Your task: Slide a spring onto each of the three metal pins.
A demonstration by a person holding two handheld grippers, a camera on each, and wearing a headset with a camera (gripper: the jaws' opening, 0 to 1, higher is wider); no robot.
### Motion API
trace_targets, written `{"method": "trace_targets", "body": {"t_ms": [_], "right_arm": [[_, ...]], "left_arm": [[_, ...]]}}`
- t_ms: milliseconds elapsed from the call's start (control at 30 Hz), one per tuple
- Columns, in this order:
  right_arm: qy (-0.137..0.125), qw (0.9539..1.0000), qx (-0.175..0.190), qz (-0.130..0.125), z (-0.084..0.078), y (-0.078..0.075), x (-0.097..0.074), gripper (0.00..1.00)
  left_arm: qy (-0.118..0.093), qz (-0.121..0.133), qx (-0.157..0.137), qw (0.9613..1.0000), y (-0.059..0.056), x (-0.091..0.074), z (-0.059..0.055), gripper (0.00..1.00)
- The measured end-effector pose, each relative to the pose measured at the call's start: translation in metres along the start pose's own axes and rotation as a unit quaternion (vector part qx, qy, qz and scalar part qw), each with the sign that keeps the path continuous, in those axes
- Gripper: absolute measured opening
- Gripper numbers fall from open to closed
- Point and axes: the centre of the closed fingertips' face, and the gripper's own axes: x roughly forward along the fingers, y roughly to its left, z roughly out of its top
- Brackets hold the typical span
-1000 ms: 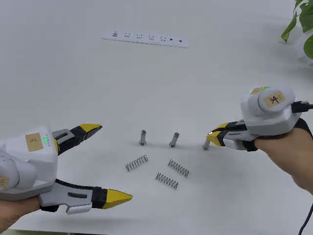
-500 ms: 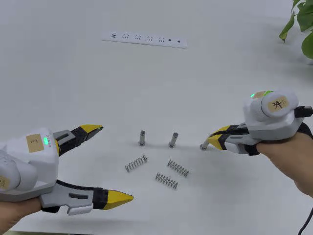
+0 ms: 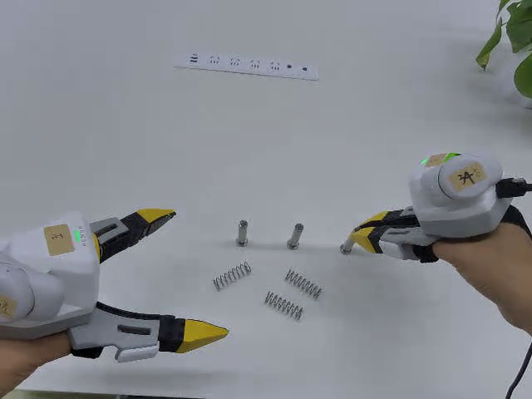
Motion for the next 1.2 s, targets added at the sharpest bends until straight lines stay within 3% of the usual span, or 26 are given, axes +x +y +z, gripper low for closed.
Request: {"method": "trace_targets", "body": {"t_ms": [667,1200], "right_arm": [[-0.004,1.0000,0.001,0.004,0.002,0.000,-0.001,0.11],[-0.018,0.9998,-0.003,0.004,0.001,0.006,-0.011,0.22]], "left_arm": [[-0.002,0.000,0.000,1.0000,-0.002,0.001,0.004,0.99],[0.000,0.001,0.006,1.0000,-0.004,0.000,0.006,0.99]]}}
